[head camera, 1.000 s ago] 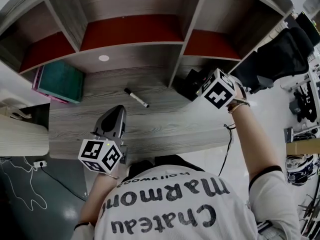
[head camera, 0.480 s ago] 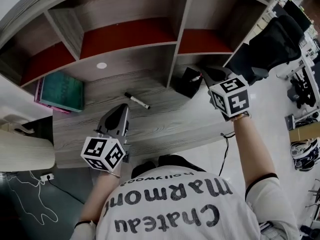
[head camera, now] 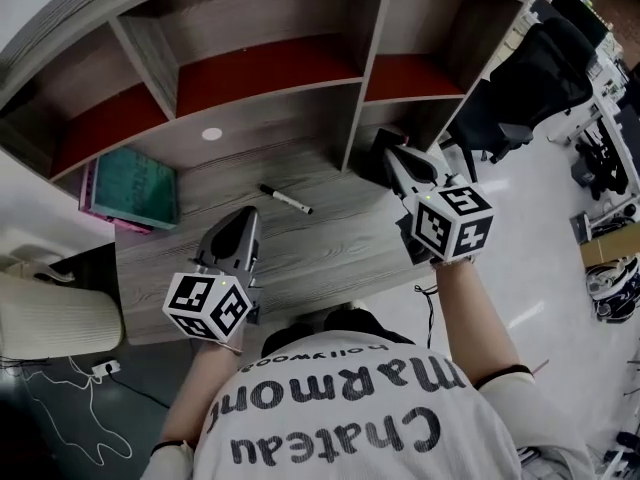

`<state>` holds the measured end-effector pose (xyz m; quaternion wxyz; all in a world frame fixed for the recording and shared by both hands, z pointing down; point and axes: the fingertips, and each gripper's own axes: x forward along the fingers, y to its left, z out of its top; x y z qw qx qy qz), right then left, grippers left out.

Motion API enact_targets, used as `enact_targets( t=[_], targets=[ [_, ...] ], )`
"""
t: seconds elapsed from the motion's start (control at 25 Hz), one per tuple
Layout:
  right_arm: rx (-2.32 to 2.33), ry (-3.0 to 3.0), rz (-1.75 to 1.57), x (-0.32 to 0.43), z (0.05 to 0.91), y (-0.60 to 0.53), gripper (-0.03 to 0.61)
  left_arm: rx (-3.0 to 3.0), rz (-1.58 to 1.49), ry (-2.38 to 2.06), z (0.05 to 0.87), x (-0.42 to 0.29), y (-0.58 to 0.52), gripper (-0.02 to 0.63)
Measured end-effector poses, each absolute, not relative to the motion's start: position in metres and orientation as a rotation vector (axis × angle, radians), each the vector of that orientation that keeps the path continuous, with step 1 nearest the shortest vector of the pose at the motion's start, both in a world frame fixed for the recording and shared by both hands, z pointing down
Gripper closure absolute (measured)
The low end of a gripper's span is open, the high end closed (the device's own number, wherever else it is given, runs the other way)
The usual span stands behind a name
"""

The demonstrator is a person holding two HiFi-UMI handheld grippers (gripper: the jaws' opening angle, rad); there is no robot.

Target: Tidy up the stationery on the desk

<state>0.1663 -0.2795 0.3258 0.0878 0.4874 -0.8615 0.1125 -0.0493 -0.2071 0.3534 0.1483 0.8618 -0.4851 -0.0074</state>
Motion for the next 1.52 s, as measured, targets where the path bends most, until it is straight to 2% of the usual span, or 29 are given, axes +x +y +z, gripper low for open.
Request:
enact_targets(
  t=[0.48,0.8,1.16,1.52],
  targets=[
    [1.370,-2.642,0.729,0.082,0.371,-0.229,0.566,2.441,0.018,-1.395,0.373,-0.126,-0.173,0.600],
    [1.313,-2.617,0.729,0.031,0.402,-0.229,0.566,2.328,0.027,-1.436,0.401,-0.164,-0.159,0.600],
    [0.982,-2.575,0.701,-0.016,0.439,-0.243,0.566,2.224,0.014,-1.528,0.414,-0.179,-0.169,0.598],
    [0.789,-2.424,0.658,-0.019,0.499,-0.269,0.566,2.066,0.041,-1.648,0.436,-0.192,-0.166,0.599]
  ],
)
